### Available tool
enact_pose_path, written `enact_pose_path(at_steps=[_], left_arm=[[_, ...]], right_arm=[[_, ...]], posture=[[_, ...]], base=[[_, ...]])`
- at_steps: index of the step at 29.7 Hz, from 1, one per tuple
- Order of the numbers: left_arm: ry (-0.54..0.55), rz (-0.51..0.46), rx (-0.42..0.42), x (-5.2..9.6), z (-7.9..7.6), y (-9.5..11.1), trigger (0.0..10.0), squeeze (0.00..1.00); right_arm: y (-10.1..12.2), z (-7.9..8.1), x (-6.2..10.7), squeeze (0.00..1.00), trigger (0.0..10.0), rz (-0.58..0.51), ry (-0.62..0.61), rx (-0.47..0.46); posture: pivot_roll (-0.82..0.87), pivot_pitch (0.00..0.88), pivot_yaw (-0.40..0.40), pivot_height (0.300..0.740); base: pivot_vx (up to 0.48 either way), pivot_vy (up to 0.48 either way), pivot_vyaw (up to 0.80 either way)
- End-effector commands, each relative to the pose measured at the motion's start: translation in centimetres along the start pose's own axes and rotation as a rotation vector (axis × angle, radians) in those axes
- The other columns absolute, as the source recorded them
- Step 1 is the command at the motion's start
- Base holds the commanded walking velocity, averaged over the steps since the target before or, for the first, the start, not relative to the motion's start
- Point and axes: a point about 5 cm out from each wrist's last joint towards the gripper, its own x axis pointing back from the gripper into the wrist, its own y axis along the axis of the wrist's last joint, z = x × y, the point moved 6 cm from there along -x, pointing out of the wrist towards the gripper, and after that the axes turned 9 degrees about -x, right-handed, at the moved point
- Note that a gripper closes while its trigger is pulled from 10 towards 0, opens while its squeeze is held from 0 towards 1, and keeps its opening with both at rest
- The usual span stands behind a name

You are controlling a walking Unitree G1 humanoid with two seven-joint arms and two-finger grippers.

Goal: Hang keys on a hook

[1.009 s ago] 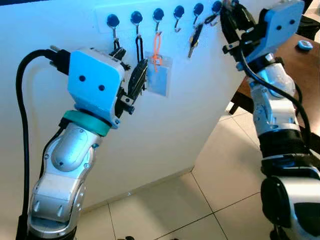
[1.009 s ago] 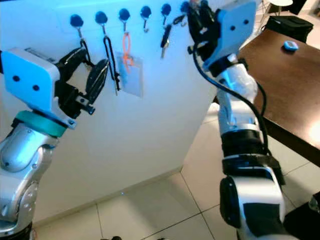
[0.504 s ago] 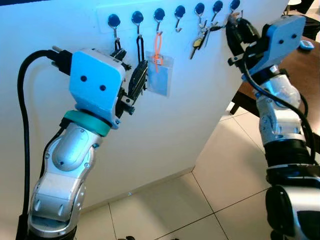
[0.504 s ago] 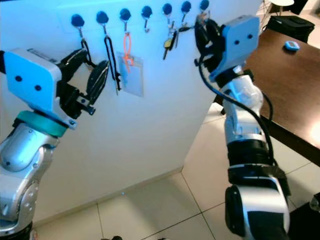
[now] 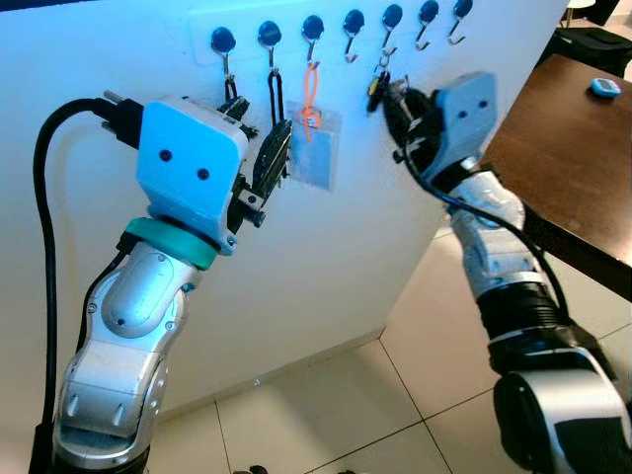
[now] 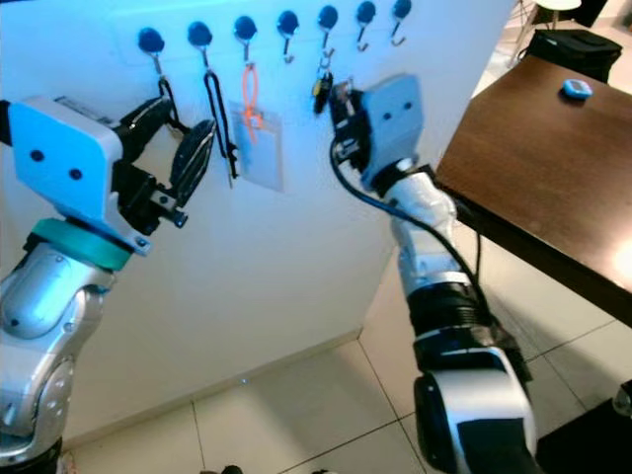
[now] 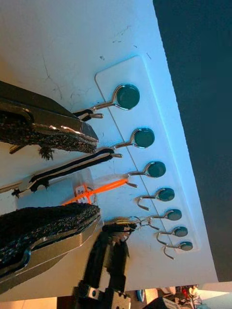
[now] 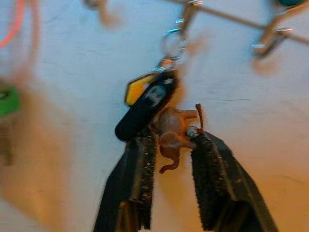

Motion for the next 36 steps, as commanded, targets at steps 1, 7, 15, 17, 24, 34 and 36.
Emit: enact_pose_path(at_steps=[1, 7, 15, 17, 24, 34, 36], left_arm=[[-0.005, 0.014, 0.0, 0.3, -0.2, -0.3, 10.0, 0.0], [-0.017, 0.053, 0.007, 0.9, -0.7, -1.3, 10.0, 0.0], [-0.024, 0.218, 0.076, 2.9, -1.6, -5.8, 10.0, 0.0], [-0.024, 0.218, 0.076, 2.9, -1.6, -5.8, 10.0, 0.0], [0.001, 0.377, 0.111, 4.5, -2.3, -10.2, 10.0, 0.0], [0.089, 0.616, -0.055, 7.6, -2.2, -17.6, 10.0, 0.0], [0.095, 0.616, -0.058, 7.7, -2.1, -17.7, 10.0, 0.0]], right_arm=[[-0.2, 0.3, 0.2, 1.0, 10.0, 0.006, 0.014, -0.01], [0.1, 3.4, 3.2, 0.0, 10.0, -0.057, 0.142, -0.15], [-2.4, 7.0, 8.4, 0.0, 10.0, 0.084, 0.291, -0.225], [-2.4, 7.0, 8.4, 0.0, 10.0, 0.084, 0.291, -0.225], [-5.0, 7.3, 9.3, 0.0, 10.0, 0.141, 0.202, -0.234], [-9.5, 5.1, 10.2, 0.0, 10.0, 0.17, -0.193, -0.188], [-9.1, 4.9, 10.5, 0.0, 10.0, 0.169, -0.2, -0.184]], posture=[[-0.01, 0.122, 0.093, 0.74], [-0.03, 0.137, 0.089, 0.74], [-0.06, 0.152, 0.094, 0.74], [-0.06, 0.152, 0.094, 0.74], [-0.08, 0.151, 0.089, 0.74], [-0.06, 0.121, 0.076, 0.74], [-0.06, 0.12, 0.076, 0.74]], base=[[0.0, 0.0, 0.0], [0.0, 0.0, 0.0], [0.0, 0.0, 0.0], [0.0, 0.0, 0.0], [0.0, 0.0, 0.0], [0.0, 0.0, 0.0], [0.0, 0.0, 0.0]])
